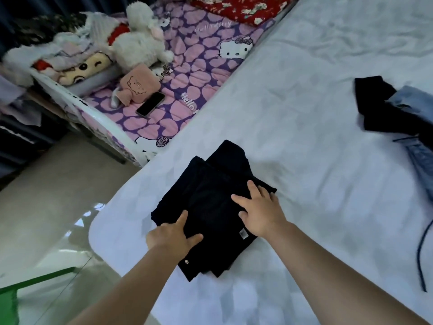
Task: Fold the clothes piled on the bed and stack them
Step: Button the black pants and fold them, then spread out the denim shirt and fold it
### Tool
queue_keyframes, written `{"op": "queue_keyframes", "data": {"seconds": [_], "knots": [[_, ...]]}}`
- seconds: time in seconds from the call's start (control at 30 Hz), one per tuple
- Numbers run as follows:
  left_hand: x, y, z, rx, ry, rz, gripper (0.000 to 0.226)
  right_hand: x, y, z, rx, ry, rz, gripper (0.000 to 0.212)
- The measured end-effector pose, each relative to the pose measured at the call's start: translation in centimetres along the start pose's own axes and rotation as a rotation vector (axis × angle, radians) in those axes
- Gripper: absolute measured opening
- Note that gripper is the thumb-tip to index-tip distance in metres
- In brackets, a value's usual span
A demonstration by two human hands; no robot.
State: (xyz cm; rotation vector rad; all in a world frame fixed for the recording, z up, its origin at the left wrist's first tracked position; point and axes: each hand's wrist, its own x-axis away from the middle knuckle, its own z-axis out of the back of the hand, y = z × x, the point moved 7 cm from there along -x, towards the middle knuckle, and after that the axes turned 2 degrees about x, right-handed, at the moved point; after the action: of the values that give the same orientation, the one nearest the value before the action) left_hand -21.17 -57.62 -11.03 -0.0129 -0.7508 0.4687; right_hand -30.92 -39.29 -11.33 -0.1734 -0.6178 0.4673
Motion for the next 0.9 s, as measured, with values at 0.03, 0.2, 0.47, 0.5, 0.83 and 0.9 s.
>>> {"op": "queue_keyframes", "data": {"seconds": [0.03, 0.2, 0.47, 0.5, 0.83, 0.9], "knots": [[0.3, 0.5, 1.3, -0.039, 0.034, -0.012, 0.078, 0.5, 0.2, 0.7, -0.05, 0.049, 0.013, 0.048], [3.4, 6.7, 6.2, 0.271, 0.309, -0.24, 0.052, 4.7, 3.5, 2.5, -0.182, 0.219, 0.0, 0.044], [8.9, 22.3, 1.8, 0.564, 0.146, -0.539, 0.042, 16.2, 16.3, -0.6, -0.322, 0.29, -0.258, 0.038], [9.7, 23.8, 1.0, 0.587, 0.12, -0.569, 0.044, 17.7, 17.9, -1.4, -0.361, 0.293, -0.304, 0.037], [17.9, 38.5, -9.8, 0.334, -0.099, -0.753, 0.047, 29.8, 34.3, -9.0, -0.402, 0.309, -0.623, 0.032], [18.3, 40.9, -10.9, 0.316, -0.117, -0.753, 0.047, 30.4, 37.7, -8.6, -0.388, 0.362, -0.655, 0.031]]}}
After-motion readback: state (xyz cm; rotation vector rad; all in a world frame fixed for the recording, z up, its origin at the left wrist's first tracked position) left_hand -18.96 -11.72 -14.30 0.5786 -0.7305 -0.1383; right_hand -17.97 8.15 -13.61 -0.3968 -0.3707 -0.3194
